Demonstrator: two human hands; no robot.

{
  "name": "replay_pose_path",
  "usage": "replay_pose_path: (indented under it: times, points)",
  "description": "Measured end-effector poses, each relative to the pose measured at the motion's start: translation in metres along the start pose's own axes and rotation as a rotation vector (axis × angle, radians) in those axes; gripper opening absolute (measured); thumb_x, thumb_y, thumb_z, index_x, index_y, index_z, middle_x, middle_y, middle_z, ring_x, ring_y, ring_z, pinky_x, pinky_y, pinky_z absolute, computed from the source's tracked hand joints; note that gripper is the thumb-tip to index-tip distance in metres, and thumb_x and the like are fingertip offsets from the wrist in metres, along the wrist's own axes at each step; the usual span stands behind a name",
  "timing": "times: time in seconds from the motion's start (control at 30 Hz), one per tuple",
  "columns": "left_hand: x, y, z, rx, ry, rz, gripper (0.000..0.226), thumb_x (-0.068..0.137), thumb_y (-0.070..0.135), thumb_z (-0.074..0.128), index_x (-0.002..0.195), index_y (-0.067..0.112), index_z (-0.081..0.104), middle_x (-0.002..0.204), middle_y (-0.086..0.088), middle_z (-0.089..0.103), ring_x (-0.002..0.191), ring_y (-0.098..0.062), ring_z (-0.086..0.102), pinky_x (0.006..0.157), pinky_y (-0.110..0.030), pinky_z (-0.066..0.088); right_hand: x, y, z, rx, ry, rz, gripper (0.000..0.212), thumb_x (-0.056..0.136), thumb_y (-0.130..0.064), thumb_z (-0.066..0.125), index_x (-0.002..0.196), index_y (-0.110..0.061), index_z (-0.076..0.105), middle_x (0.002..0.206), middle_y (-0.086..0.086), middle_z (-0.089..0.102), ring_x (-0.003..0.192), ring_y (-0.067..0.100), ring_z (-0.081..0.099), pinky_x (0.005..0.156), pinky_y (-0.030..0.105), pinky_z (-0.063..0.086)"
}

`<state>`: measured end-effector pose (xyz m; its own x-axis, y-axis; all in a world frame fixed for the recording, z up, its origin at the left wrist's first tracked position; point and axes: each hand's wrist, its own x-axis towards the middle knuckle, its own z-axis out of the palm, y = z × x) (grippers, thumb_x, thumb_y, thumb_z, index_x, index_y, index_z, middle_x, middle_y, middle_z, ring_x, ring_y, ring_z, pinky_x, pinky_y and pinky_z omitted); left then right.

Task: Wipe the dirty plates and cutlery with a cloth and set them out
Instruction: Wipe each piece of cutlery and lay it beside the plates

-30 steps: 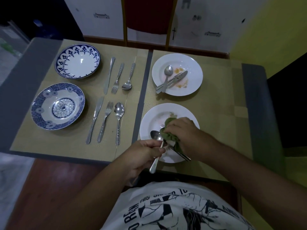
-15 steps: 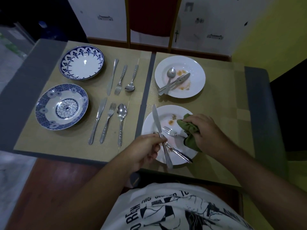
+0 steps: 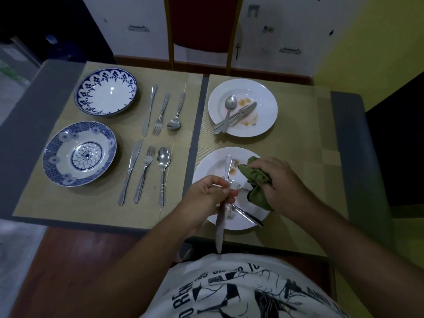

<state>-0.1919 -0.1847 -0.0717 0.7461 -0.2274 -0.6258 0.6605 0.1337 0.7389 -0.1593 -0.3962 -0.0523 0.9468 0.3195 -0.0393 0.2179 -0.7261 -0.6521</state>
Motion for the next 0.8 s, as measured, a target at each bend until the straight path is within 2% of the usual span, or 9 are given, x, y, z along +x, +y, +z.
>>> replay_pose_path:
  times: [0.07, 0.13, 0.27, 0.3, 0.4, 0.5, 0.57, 0.67, 0.8]
  points:
    - [0.001, -0.001, 0.0, -0.02, 0.007, -0.012, 0.016, 0.097, 0.01, 0.063, 0.109, 0.014, 0.053, 0.102, -0.011, 0.079, 0.09, -0.023, 0.074, 0.074, -0.032, 0.061, -0.001, -0.001, 0.001, 0.007, 0.001, -0.009, 0.049, 0.077, 0.012, 0.054, 0.114, -0.018, 0.065, 0.111, -0.012, 0.053, 0.106, 0.013, 0.042, 0.09, 0.022, 0.032]
    - [0.003, 0.0, -0.002, -0.041, 0.011, -0.038, 0.02, 0.098, 0.013, 0.062, 0.118, 0.011, 0.056, 0.104, -0.01, 0.079, 0.095, -0.023, 0.075, 0.084, -0.037, 0.06, -0.002, -0.002, 0.001, 0.015, 0.004, -0.018, 0.048, 0.077, 0.012, 0.054, 0.113, -0.018, 0.065, 0.11, -0.014, 0.051, 0.105, 0.012, 0.042, 0.09, 0.02, 0.031]
    - [0.003, 0.002, -0.003, -0.052, 0.016, -0.06, 0.014, 0.094, 0.023, 0.069, 0.102, 0.013, 0.076, 0.104, -0.006, 0.078, 0.103, -0.023, 0.07, 0.094, -0.037, 0.054, -0.002, -0.005, 0.002, 0.018, -0.004, -0.009, 0.047, 0.078, 0.012, 0.054, 0.114, -0.016, 0.065, 0.111, -0.009, 0.054, 0.107, 0.015, 0.044, 0.091, 0.023, 0.031]
    - [0.002, 0.003, -0.003, -0.043, 0.019, -0.058, 0.014, 0.09, 0.028, 0.074, 0.097, 0.018, 0.079, 0.101, -0.002, 0.078, 0.1, -0.02, 0.069, 0.093, -0.035, 0.05, -0.002, -0.005, 0.002, 0.018, -0.002, -0.009, 0.046, 0.078, 0.012, 0.055, 0.114, -0.015, 0.065, 0.112, -0.007, 0.057, 0.107, 0.016, 0.044, 0.09, 0.023, 0.031]
    - [0.0, 0.009, -0.003, 0.089, 0.059, -0.018, 0.02, 0.081, 0.042, 0.078, 0.094, 0.027, 0.081, 0.085, 0.009, 0.072, 0.074, -0.01, 0.056, 0.071, -0.029, 0.039, -0.002, -0.005, 0.0, 0.027, 0.011, -0.02, 0.046, 0.078, 0.013, 0.055, 0.113, -0.014, 0.066, 0.111, -0.005, 0.058, 0.107, 0.015, 0.045, 0.091, 0.024, 0.031]
    - [-0.001, 0.015, -0.005, 0.091, 0.031, 0.024, 0.025, 0.083, 0.042, 0.074, 0.1, 0.024, 0.079, 0.076, 0.004, 0.065, 0.056, -0.009, 0.048, 0.054, -0.025, 0.035, -0.002, -0.003, -0.001, 0.018, 0.013, -0.025, 0.046, 0.077, 0.013, 0.055, 0.113, -0.015, 0.066, 0.111, -0.006, 0.058, 0.107, 0.017, 0.046, 0.091, 0.024, 0.032]
    - [-0.004, 0.021, -0.003, 0.053, -0.024, 0.01, 0.02, 0.088, 0.04, 0.068, 0.098, 0.026, 0.078, 0.083, 0.001, 0.074, 0.058, -0.011, 0.058, 0.051, -0.025, 0.034, -0.002, -0.001, -0.001, 0.016, 0.02, -0.021, 0.046, 0.078, 0.012, 0.055, 0.112, -0.016, 0.066, 0.112, -0.003, 0.06, 0.107, 0.018, 0.047, 0.09, 0.024, 0.033]
    - [-0.006, 0.027, -0.001, -0.064, -0.093, -0.048, 0.031, 0.086, 0.039, 0.053, 0.088, 0.025, 0.08, 0.103, -0.009, 0.078, 0.07, -0.017, 0.068, 0.05, -0.024, 0.037, -0.004, 0.001, -0.002, 0.016, 0.019, 0.0, 0.045, 0.079, 0.009, 0.055, 0.113, -0.019, 0.065, 0.114, -0.003, 0.06, 0.108, 0.018, 0.047, 0.09, 0.022, 0.033]
    - [-0.01, 0.023, 0.005, -0.001, -0.076, -0.028, 0.023, 0.079, 0.037, 0.063, 0.091, 0.024, 0.078, 0.103, -0.01, 0.078, 0.08, -0.019, 0.07, 0.059, -0.024, 0.05, -0.007, 0.003, -0.005, 0.022, 0.032, 0.019, 0.047, 0.079, 0.009, 0.055, 0.116, -0.02, 0.064, 0.117, -0.003, 0.059, 0.11, 0.019, 0.046, 0.092, 0.022, 0.034]
